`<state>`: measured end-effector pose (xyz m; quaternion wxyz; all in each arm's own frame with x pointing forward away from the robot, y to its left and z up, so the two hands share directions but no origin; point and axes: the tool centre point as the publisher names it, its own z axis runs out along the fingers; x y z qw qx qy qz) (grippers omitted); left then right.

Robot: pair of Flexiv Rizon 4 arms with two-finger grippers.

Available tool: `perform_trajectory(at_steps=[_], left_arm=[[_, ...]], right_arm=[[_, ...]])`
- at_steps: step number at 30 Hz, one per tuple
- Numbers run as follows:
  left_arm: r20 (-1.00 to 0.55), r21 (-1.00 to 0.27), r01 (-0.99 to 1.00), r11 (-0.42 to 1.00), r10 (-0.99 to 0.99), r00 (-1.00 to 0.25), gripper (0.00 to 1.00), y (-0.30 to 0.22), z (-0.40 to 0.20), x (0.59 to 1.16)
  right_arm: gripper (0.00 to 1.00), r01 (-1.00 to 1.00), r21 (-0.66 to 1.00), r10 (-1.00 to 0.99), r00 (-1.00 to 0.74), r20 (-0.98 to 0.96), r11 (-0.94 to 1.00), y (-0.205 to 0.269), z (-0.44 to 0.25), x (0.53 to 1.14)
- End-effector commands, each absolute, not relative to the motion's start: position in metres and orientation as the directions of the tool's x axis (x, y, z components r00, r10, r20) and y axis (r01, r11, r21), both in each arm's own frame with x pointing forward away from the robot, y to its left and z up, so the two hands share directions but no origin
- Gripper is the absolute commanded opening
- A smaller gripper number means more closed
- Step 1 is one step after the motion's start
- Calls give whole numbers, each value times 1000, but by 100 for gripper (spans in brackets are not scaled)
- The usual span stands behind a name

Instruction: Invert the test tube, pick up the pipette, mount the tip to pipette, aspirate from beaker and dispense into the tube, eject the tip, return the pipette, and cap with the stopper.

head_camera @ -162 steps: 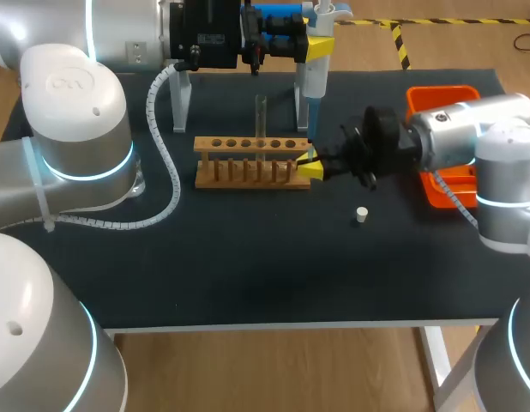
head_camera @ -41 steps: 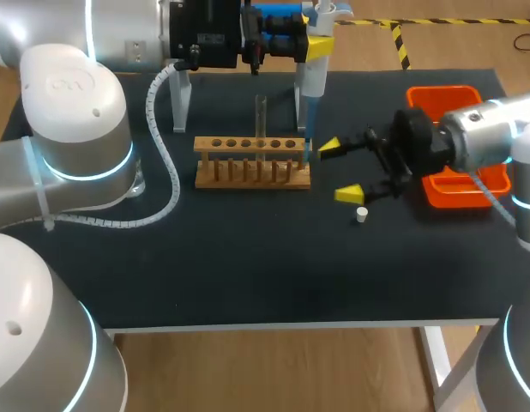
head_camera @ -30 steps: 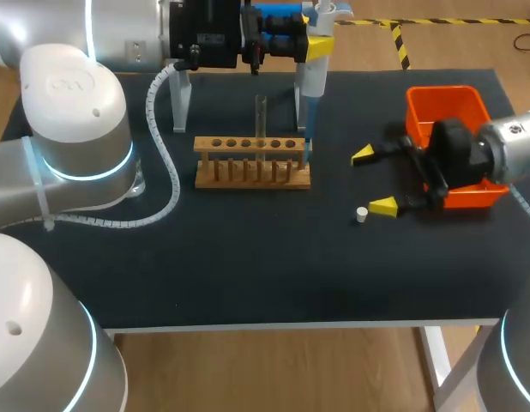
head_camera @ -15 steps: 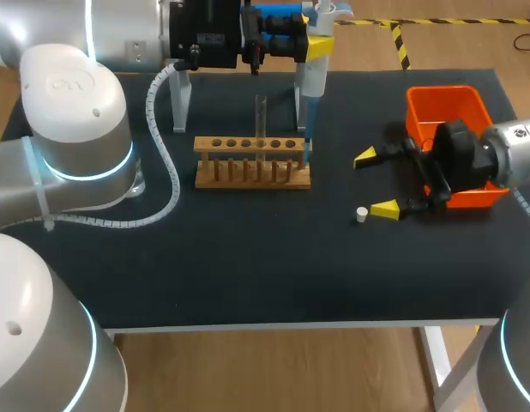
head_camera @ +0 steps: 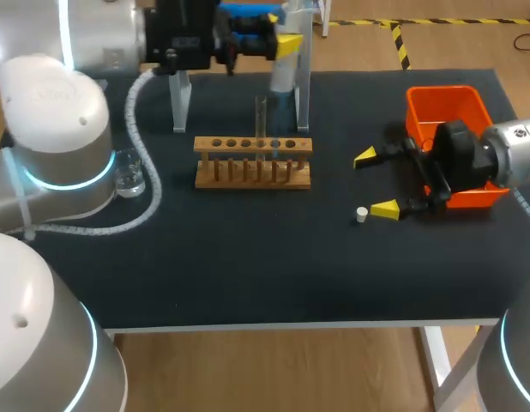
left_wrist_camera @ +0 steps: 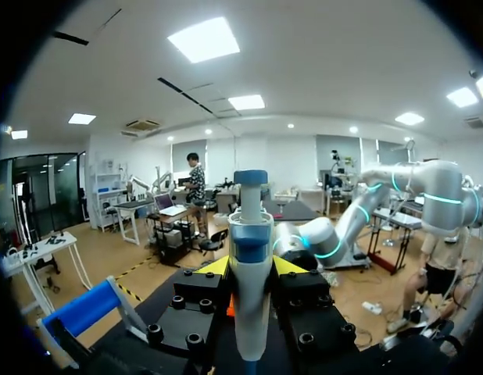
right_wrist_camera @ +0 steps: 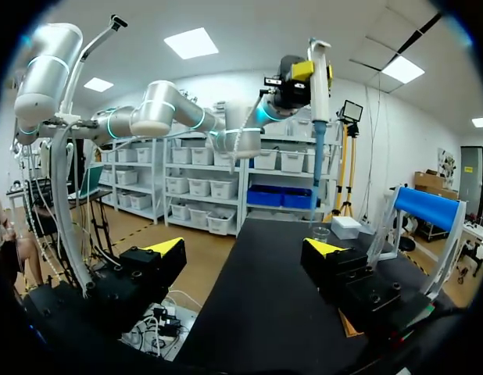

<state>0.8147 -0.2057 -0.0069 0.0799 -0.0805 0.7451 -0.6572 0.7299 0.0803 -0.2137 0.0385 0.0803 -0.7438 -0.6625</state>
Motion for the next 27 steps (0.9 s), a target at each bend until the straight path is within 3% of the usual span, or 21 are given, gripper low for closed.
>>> perform_trajectory(at_steps=[1, 13, 27], left_arm=[[-29, -991, -5, 131, -255, -966, 0, -142, -8, 808], [-54, -992, 3, 123, -410, -911, 0, -44, -33, 845], [-59, -993, -2, 114, -528, -847, 0, 32, -64, 887]], right_arm=[[100, -69, 991, -170, -984, -49, 112, 79, -213, 729], [100, -69, 991, -170, -984, -49, 112, 79, -213, 729], [100, -69, 991, -170, -984, -49, 112, 79, -213, 729]])
